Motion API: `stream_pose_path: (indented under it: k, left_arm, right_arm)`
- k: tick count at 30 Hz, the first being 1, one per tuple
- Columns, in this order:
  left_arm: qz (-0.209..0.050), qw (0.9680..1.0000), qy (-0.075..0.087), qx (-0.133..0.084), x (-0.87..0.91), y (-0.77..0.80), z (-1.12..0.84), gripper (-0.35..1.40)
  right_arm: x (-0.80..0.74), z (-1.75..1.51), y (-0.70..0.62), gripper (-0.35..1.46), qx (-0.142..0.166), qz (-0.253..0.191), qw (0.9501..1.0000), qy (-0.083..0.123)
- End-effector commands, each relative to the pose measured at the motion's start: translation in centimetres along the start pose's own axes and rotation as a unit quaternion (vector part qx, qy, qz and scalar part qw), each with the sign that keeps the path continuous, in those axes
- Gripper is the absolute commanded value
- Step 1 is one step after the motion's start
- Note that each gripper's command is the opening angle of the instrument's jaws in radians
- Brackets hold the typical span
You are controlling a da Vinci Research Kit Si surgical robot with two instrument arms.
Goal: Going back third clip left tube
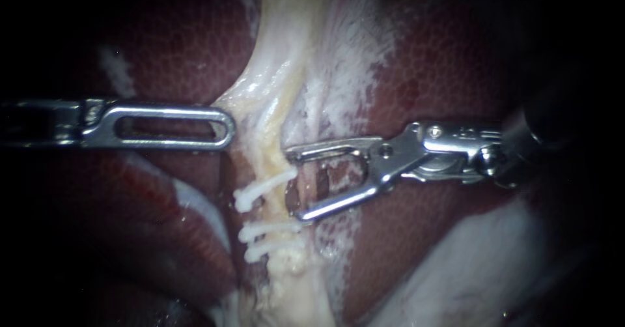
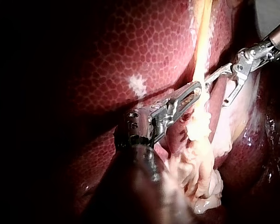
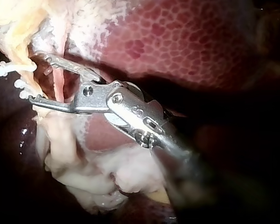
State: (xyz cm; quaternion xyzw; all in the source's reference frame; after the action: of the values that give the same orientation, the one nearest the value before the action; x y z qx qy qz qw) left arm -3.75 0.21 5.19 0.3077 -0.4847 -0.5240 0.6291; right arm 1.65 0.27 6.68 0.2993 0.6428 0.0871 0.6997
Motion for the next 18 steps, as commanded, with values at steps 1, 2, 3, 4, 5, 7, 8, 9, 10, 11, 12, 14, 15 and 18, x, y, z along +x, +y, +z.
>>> stream_pose_path:
  k: [1, 2, 3, 4, 5, 7, 8, 9, 10, 11, 12, 14, 15, 18]
  left_arm:
    - [0.000, 1.0000, 0.000, 0.000, 0.00, 0.00, 0.00, -0.35]
    - [0.000, 1.0000, 0.000, 0.000, 0.00, 0.00, 0.00, -0.35]
    - [0.000, 1.0000, 0.000, 0.000, 0.00, 0.00, 0.00, -0.35]
    - [0.000, 1.0000, 0.000, 0.000, 0.00, 0.01, 0.00, -0.35]
    - [0.000, 1.0000, 0.000, 0.000, 0.00, 0.01, 0.00, -0.35]
    - [0.000, 1.0000, 0.000, 0.000, 0.00, 0.01, 0.01, -0.35]
    - [0.000, 1.0000, 0.000, 0.000, 0.00, 0.01, 0.00, -0.35]
    - [0.000, 1.0000, 0.000, 0.000, 0.00, 0.01, 0.01, -0.35]
    - [0.000, 1.0000, 0.000, 0.000, 0.01, 0.01, 0.01, -0.35]
    - [0.000, 1.0000, 0.000, 0.000, 0.01, 0.02, 0.01, -0.35]
    - [0.000, 1.0000, 0.000, 0.000, 0.01, 0.02, 0.01, -0.35]
    - [0.001, 1.0000, 0.000, 0.000, 0.02, 0.02, 0.01, -0.35]
    - [0.001, 1.0000, 0.000, 0.000, 0.02, 0.02, 0.01, -0.35]
    - [0.001, 1.0000, 0.000, 0.000, 0.03, 0.03, 0.02, -0.35]
  right_arm:
    - [0.00, -0.04, -0.01, 0.60, -0.001, -0.003, 1.0000, 0.000]
    - [-0.01, -0.07, -0.04, 0.60, -0.001, -0.003, 1.0000, 0.000]
    - [-0.01, -0.11, -0.07, 0.60, -0.002, -0.006, 1.0000, -0.001]
    - [-0.01, -0.14, -0.10, 0.60, -0.004, -0.009, 1.0000, -0.001]
    - [-0.01, -0.17, -0.13, 0.60, -0.006, -0.009, 0.9999, -0.002]
    - [-0.01, -0.23, -0.19, 0.60, -0.010, -0.014, 0.9998, -0.003]
    - [0.00, -0.27, -0.22, 0.60, -0.013, -0.017, 0.9998, -0.003]
    - [0.02, -0.31, -0.23, 0.60, -0.016, -0.019, 0.9997, -0.004]
    - [0.04, -0.33, -0.24, 0.60, -0.018, -0.021, 0.9996, -0.004]
    - [0.06, -0.37, -0.25, 0.60, -0.021, -0.022, 0.9995, -0.005]
    - [0.09, -0.42, -0.26, 0.60, -0.024, -0.023, 0.9994, -0.005]
    - [0.15, -0.51, -0.27, 0.60, -0.027, -0.023, 0.9994, -0.005]
    - [0.19, -0.58, -0.28, 0.60, -0.029, -0.027, 0.9992, -0.006]
    - [0.30, -0.74, -0.31, 0.60, -0.035, -0.027, 0.9990, -0.007]
